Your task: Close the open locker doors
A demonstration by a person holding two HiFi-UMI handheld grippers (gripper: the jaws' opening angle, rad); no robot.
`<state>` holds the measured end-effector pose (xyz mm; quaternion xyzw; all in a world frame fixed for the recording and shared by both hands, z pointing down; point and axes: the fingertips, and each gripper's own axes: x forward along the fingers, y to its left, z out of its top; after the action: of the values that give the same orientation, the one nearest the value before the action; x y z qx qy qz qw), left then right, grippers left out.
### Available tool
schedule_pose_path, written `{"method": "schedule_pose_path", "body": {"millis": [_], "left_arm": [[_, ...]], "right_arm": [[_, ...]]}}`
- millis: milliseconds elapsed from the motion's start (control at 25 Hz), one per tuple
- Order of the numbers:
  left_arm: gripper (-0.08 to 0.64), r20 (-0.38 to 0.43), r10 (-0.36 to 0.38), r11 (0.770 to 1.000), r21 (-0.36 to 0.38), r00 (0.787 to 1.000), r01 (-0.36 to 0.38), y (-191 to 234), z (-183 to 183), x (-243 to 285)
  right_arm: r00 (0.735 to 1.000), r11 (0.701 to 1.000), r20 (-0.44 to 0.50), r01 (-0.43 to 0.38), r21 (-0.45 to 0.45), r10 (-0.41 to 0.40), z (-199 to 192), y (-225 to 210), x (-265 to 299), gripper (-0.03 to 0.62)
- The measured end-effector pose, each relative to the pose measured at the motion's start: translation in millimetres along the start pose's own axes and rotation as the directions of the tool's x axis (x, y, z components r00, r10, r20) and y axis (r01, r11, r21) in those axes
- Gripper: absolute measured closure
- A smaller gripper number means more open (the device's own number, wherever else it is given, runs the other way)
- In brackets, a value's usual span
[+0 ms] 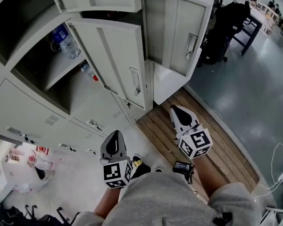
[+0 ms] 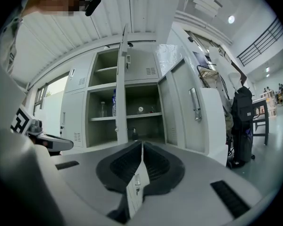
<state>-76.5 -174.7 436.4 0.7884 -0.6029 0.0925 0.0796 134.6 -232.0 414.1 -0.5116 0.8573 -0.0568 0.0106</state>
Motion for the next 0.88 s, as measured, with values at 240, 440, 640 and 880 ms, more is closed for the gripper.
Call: {"method": "schedule_pose_path", "body": {"millis": [240, 440, 640, 880], "left_arm": [[0.554, -0.001, -0.015, 1.000, 0.003, 1.000, 0.015, 17, 5, 22], [0.554, 0.001, -0.022, 1.000, 0.001, 1.000, 0.022, 27, 9, 32], [0.554, 0.008, -0.023, 1.000, 0.001, 1.000, 0.023, 34, 11, 36], [0.554, 0.008, -0.019, 1.000, -0.006, 1.000, 0.019, 39, 10, 35]], "right_arm": [[0.996, 0.997, 0.054, 0.074, -0.034, -0.072, 31, -49, 25, 0.558], [0.996, 0.999, 0.080, 0.045, 0.008, -0.045, 60, -82, 45, 0.489], [0.996, 0.999, 0.085, 0.030, -0.025, -0.028, 95, -121, 64, 0.336], [0.993, 0.993, 0.079, 0.096, -0.066, -0.091, 115, -163, 75, 0.288]]}}
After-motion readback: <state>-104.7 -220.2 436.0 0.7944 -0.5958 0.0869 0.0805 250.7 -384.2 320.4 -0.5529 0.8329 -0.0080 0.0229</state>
